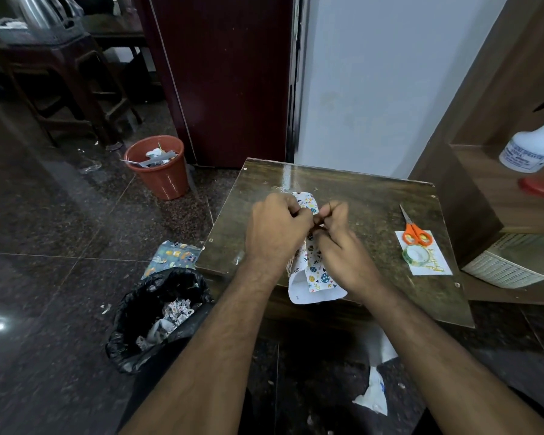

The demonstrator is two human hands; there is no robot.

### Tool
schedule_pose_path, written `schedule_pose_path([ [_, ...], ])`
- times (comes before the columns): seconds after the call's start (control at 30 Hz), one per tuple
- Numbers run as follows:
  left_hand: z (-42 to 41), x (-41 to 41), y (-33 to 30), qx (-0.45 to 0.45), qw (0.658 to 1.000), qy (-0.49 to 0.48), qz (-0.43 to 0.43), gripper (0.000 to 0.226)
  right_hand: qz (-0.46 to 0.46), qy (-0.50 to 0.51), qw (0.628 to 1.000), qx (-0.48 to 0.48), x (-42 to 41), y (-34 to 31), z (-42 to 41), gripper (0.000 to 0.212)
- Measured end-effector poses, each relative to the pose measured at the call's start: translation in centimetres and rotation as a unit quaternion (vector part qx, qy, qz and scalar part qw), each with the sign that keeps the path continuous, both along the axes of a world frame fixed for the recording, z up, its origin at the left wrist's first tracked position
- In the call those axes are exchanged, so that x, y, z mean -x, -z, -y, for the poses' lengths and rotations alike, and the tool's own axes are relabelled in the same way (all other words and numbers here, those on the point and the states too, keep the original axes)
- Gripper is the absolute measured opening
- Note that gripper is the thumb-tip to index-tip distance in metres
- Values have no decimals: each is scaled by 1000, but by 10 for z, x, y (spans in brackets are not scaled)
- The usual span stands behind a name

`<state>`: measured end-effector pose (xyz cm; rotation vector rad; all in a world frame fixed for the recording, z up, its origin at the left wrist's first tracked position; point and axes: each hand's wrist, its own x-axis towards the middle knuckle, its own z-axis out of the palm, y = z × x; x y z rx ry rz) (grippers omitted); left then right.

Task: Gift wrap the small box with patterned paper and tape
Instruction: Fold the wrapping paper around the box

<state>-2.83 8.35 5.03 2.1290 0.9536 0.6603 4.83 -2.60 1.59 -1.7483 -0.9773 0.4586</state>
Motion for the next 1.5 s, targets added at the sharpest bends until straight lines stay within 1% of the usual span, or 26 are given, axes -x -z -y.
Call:
schedule_pose_path([
  [0.07, 2, 0, -1, 12, 1000, 4, -10, 31, -9, 1, 1000, 0, -1, 1, 0, 31],
  [0.1, 3, 0, -1, 33, 999, 3, -9, 36, -11, 2, 1000, 1, -1, 1, -1, 33],
  [0.2, -1, -1, -2, 158, 987, -23, 31, 42, -23, 14, 1000, -6, -2, 5, -2, 32],
  [0.33, -5, 2, 2, 300, 948, -43, 94, 32, -20, 33, 999, -10, -2, 5, -3, 15],
  [0.4, -5, 4, 3, 346, 930, -50, 112, 31, -15, 42, 999, -12, -2, 3, -3, 23],
  [0.47, -7, 7, 4, 373, 919, -54, 117, 23, -21, 45, 999, -21, -1, 2, -4, 31],
  [0.53, -10, 10, 5, 379, 920, -38, 95, 18, -44, 42, 998, -35, -1, 3, -6, 41],
  [0.6, -12, 12, 5, 380, 922, -9, 77, 21, -85, 40, 994, -49, -1, 5, -8, 48],
  [0.7, -13, 16, 3, 376, 924, 34, 64, 25, -146, 44, 986, -67, -4, 5, -10, 41],
  [0.77, -13, 17, 3, 374, 924, 44, 62, 25, -159, 44, 984, -71, -6, 4, -10, 38],
  [0.8, -13, 17, 3, 376, 923, 43, 63, 22, -154, 42, 985, -65, -5, 4, -9, 41],
  [0.87, -13, 15, 4, 384, 920, 36, 72, 15, -135, 38, 989, -52, -2, 4, -9, 52],
  [0.93, -13, 13, 5, 389, 917, 28, 82, 16, -115, 36, 992, -36, 1, 6, -11, 69],
  [1.0, -12, 12, 5, 394, 914, 22, 94, 15, -119, 34, 992, -24, 2, 8, -11, 82],
  [1.03, -12, 12, 4, 399, 911, 20, 99, 15, -135, 32, 990, -18, 0, 8, -11, 87],
  [1.13, -13, 11, 5, 414, 905, 14, 98, 26, -196, -1, 981, 6, -6, 6, -8, 93],
  [1.2, -15, 11, 6, 418, 903, 17, 99, 39, -201, -21, 979, 27, -8, 5, -7, 94],
  [1.3, -16, 11, 7, 416, 903, 23, 102, 52, -215, -19, 976, 39, -8, 5, -7, 83],
  [1.33, -16, 10, 8, 414, 904, 22, 103, 55, -231, -21, 972, 36, -9, 5, -7, 80],
  [1.43, -16, 9, 9, 407, 907, 18, 105, 60, -277, -36, 960, 27, -13, 6, -7, 88],
  [1.5, -17, 8, 9, 401, 910, 19, 100, 59, -298, -39, 953, 25, -17, 6, -5, 88],
])
